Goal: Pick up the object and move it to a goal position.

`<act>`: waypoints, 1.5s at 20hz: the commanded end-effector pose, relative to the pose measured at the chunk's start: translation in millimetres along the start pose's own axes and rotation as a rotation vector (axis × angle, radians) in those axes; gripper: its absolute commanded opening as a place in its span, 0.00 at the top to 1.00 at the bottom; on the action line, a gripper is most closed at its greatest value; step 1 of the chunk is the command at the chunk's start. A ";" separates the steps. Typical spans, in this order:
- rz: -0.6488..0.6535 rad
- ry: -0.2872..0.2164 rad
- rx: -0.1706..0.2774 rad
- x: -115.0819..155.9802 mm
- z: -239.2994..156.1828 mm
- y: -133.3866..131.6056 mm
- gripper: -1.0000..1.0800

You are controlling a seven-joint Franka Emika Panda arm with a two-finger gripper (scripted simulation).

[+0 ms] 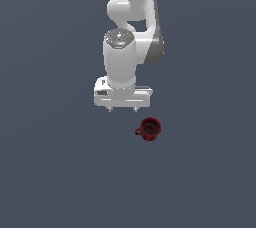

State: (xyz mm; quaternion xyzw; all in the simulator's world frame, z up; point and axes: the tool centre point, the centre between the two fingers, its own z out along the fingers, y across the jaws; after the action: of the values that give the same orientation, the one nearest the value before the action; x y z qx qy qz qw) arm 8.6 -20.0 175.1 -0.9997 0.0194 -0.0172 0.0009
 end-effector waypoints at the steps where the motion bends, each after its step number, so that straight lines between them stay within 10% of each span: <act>1: 0.000 0.000 0.000 0.0 0.0 0.0 0.38; 19: -0.028 -0.037 -0.028 7.5 11.1 -29.0 0.38; 30: 0.021 -0.123 -0.141 25.3 39.2 -94.1 0.38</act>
State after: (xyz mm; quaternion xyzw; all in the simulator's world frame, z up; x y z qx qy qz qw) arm 36.3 61.4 141.9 -0.9973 0.0264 0.0394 -0.0566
